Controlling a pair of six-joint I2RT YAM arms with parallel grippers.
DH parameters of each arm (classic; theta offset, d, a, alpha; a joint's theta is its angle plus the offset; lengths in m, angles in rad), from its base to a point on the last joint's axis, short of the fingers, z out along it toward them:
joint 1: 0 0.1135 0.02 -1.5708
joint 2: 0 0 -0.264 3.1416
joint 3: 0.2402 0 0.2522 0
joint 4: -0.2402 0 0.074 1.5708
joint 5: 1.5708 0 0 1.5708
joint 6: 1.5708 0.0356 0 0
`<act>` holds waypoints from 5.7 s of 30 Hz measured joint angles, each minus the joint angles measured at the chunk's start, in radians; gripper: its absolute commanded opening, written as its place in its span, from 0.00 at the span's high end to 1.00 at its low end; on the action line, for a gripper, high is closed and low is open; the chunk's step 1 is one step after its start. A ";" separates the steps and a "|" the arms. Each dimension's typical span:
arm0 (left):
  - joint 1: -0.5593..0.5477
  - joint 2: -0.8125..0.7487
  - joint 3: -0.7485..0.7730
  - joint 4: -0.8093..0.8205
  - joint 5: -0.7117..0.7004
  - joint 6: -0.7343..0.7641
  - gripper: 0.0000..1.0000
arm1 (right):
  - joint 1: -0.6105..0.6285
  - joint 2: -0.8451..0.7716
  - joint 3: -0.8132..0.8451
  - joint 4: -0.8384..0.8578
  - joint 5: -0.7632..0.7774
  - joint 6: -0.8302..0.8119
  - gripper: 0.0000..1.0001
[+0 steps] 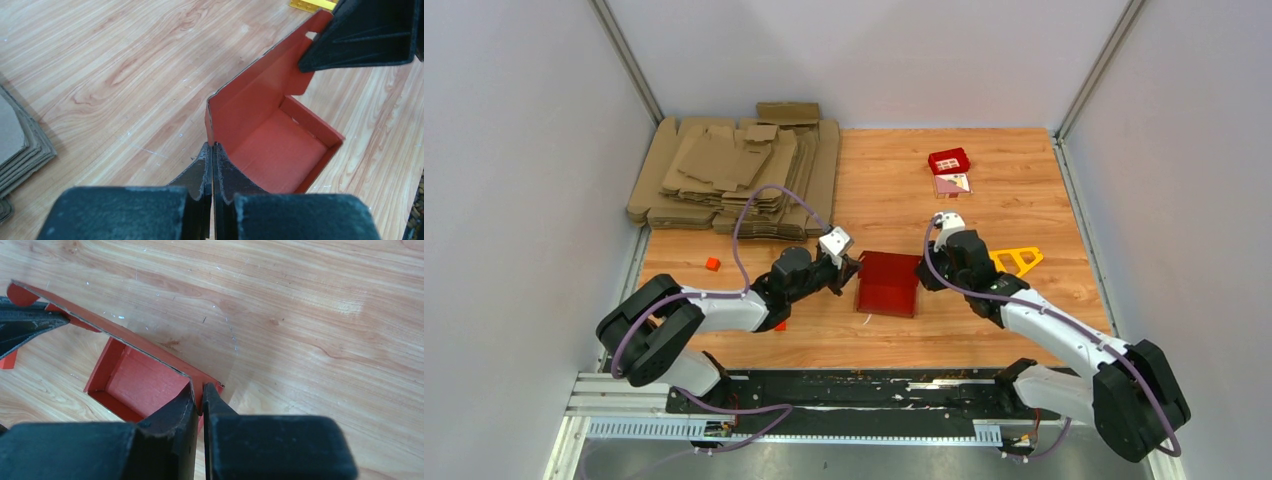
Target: Fold the paper box
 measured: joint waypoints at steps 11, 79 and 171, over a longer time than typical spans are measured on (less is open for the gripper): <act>-0.010 0.044 0.079 -0.042 -0.164 -0.112 1.00 | 0.146 0.049 0.063 -0.040 0.250 0.061 1.00; -0.151 0.237 0.025 0.290 -0.452 -0.096 0.77 | 0.244 0.222 0.062 0.096 0.602 0.239 1.00; -0.048 0.067 0.469 -0.885 0.081 0.317 0.52 | 0.266 -0.203 0.034 -0.091 0.349 0.045 0.29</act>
